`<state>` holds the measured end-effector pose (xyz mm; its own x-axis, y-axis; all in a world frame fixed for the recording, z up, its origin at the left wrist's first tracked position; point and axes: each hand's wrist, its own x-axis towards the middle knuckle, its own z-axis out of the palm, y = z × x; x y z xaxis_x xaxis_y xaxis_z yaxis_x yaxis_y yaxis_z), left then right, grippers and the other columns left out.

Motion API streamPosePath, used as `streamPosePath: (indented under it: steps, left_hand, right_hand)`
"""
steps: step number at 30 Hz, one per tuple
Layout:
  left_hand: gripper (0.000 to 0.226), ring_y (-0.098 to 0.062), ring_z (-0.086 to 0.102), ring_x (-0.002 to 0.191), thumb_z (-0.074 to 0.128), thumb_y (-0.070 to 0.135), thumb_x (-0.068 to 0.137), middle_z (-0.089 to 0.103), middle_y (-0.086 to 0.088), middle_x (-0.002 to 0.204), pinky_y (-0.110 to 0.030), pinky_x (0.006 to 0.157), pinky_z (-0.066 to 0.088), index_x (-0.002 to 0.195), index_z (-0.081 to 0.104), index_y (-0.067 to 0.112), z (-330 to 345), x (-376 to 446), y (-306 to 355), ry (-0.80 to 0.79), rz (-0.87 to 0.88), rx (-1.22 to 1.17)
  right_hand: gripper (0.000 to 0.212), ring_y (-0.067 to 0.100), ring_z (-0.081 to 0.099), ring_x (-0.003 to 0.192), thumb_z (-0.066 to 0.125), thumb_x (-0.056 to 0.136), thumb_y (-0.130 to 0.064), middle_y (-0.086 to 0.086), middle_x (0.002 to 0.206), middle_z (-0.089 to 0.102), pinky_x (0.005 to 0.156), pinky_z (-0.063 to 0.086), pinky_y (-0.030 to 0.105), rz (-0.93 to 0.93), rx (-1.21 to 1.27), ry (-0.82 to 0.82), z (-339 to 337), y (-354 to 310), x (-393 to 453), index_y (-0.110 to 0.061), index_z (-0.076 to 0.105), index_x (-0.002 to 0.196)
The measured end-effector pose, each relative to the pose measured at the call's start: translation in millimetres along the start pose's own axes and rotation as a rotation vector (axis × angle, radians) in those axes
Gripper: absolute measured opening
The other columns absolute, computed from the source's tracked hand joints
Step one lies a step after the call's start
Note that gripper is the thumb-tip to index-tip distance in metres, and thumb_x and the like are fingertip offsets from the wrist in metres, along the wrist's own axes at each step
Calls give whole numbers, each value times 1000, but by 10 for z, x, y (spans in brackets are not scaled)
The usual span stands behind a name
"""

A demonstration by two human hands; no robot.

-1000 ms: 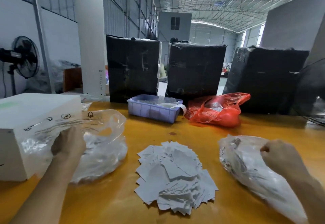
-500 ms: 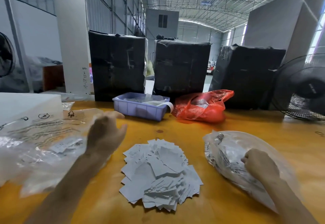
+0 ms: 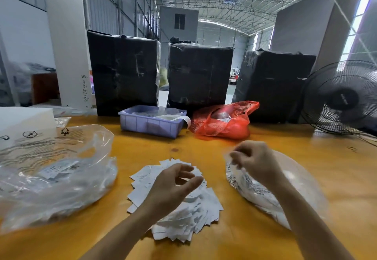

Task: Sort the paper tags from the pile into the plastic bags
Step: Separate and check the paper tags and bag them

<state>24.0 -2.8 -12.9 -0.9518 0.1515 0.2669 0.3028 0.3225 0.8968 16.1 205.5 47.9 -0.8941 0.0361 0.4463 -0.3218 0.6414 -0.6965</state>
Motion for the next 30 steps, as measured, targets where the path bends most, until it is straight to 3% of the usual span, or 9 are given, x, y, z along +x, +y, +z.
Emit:
streamPosePath:
  steps: [3,6,9,13,15,17,21,24,30]
  left_hand:
    - [64,-17,70,87,73,48,60,71,-7,100,-29,76,57,114,59,15,17,-2,42,-130,-177,-362]
    - [46,-19,68,72,77,37,62,73,-12,86,-28,69,56,97,70,7,-40,-7,43,-177,-216,-453]
    - [29,-12,61,55,76,21,65,71,-11,72,-18,53,48,85,72,1,-78,-3,1,-91,-259,-441]
    - [14,-9,59,52,75,13,75,71,-8,67,-18,50,47,81,71,1,-79,0,-4,-13,-269,-381]
    - [12,-8,58,51,74,11,75,69,-8,64,-18,50,47,77,68,1,-82,18,-15,67,-270,-401]
    - [14,-10,56,51,76,10,75,63,-8,60,-19,50,46,70,65,3,-82,29,-42,132,-284,-433]
    - [21,-13,55,53,78,18,68,59,-6,59,-23,54,46,67,60,6,-75,32,-74,145,-328,-499]
    - [26,-10,59,53,77,24,61,66,-8,67,-22,54,49,71,64,4,-67,35,-61,106,-355,-594]
    - [16,-16,61,63,74,5,64,68,-11,72,-22,58,51,80,70,2,-12,53,-60,122,-412,-796]
  right_hand:
    - [15,7,53,47,58,89,2,-4,53,61,46,41,18,43,308,-343,368,-229,-148,-6,65,78]
    - [18,8,50,48,54,91,4,2,55,56,47,41,18,79,363,-463,576,-220,-210,-6,64,81]
    - [19,9,49,48,56,92,-1,1,55,56,48,41,20,95,343,-438,608,-158,-218,-10,64,77]
    - [9,11,53,53,61,91,-12,0,59,60,52,45,21,168,453,-323,669,-129,-223,-7,66,85]
    - [22,12,63,63,65,86,-29,3,74,68,57,50,21,274,552,-395,680,-128,-230,-9,67,93]
    - [30,8,67,70,67,82,-36,-1,82,71,63,53,21,303,497,-513,688,-136,-262,-12,70,99]
    - [12,9,64,65,69,83,-14,3,73,68,65,52,22,358,620,-452,722,-137,-281,-7,71,92]
    - [6,11,62,62,67,84,-11,4,69,66,60,50,21,428,710,-396,696,-139,-260,-6,71,85]
    - [7,16,66,61,60,87,0,8,68,69,62,52,26,570,922,-289,776,-108,-247,-2,67,88]
